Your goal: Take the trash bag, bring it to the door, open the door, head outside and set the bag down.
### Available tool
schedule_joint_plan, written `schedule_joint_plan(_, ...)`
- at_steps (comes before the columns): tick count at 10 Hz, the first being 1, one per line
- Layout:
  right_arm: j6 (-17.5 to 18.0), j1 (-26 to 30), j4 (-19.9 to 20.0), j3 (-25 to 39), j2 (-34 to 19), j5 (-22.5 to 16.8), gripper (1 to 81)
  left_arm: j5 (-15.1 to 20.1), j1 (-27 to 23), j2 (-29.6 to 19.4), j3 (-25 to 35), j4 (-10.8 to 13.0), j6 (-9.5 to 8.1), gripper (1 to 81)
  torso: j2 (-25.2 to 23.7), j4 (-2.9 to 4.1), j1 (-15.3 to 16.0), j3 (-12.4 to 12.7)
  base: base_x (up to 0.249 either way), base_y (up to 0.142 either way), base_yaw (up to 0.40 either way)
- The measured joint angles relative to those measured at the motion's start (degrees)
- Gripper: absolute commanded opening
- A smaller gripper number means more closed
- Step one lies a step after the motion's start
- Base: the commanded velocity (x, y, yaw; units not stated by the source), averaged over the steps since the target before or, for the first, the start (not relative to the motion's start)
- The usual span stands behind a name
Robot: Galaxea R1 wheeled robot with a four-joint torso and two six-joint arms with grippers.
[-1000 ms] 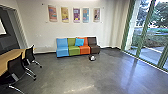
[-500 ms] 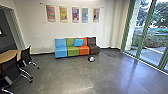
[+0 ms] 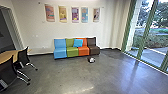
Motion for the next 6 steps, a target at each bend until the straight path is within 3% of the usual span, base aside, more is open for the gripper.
schedule_joint_plan(6, 0.0, 0.2, -0.1, 0.0, 0.0, 0.0, 81.1, 0.0, -0.1, 0.0, 0.0, 0.0, -0.02, 81.1, 0.0, 0.00, 0.0, 0.0, 0.185, 0.000, 0.000)
